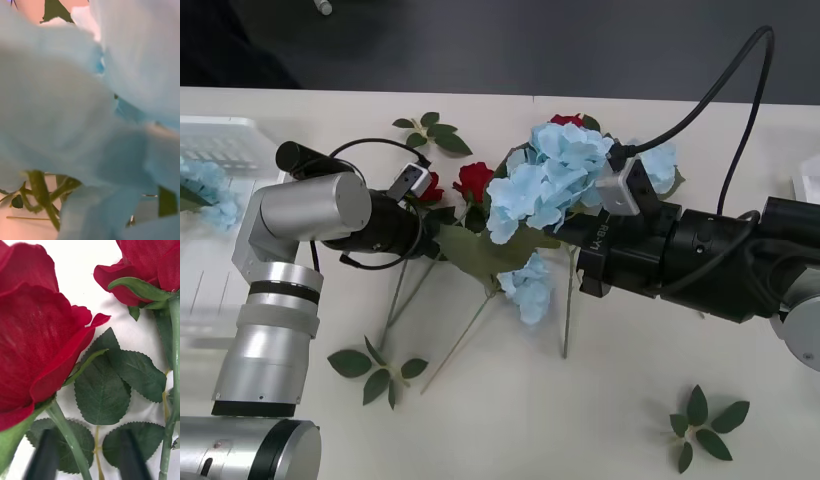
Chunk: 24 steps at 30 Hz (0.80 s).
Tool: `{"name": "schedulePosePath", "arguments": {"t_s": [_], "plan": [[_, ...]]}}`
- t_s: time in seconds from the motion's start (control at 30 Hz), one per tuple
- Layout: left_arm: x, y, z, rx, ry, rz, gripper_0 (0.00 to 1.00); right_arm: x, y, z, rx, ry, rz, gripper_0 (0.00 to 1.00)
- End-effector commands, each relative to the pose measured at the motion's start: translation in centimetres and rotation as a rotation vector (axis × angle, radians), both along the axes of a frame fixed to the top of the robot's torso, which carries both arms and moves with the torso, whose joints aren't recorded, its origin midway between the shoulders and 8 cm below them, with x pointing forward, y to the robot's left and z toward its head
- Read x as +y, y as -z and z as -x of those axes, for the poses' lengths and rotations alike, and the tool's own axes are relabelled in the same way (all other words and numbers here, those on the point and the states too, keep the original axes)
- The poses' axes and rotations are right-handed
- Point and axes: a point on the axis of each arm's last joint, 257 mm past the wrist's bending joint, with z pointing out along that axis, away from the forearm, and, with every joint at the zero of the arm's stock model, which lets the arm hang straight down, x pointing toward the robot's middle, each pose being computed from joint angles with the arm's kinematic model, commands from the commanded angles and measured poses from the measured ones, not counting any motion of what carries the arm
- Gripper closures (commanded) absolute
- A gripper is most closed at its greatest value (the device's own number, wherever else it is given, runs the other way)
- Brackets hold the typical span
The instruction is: Put the red flowers into the right box and the blue flowers into the left box
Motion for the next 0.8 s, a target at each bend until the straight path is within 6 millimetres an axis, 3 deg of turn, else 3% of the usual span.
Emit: {"name": "schedulePosePath", "arguments": {"t_s": [0.03, 0.27, 0.53, 0.6, 0.8], "plan": [[0.0, -1.3, -0.7, -0.030, -0.005, 0.012, 1.00, -0.1, -0.6, 0.5, -0.004, -0.007, 0.000, 1.00], [0.0, -3.1, -1.0, -0.058, 0.004, 0.040, 1.00, -0.2, -0.6, 0.5, -0.001, -0.005, 0.001, 1.00], [1.6, -9.2, 0.6, -0.099, 0.052, 0.132, 1.00, -0.3, -1.0, 0.3, -0.009, 0.000, -0.011, 1.00], [2.9, -11.4, 1.5, -0.120, 0.057, 0.179, 1.00, -0.8, -1.8, -0.3, -0.009, 0.017, -0.025, 1.00], [5.1, -14.3, 3.5, -0.170, 0.079, 0.259, 1.00, -3.8, -4.1, -1.6, 0.069, 0.071, -0.011, 1.00]]}}
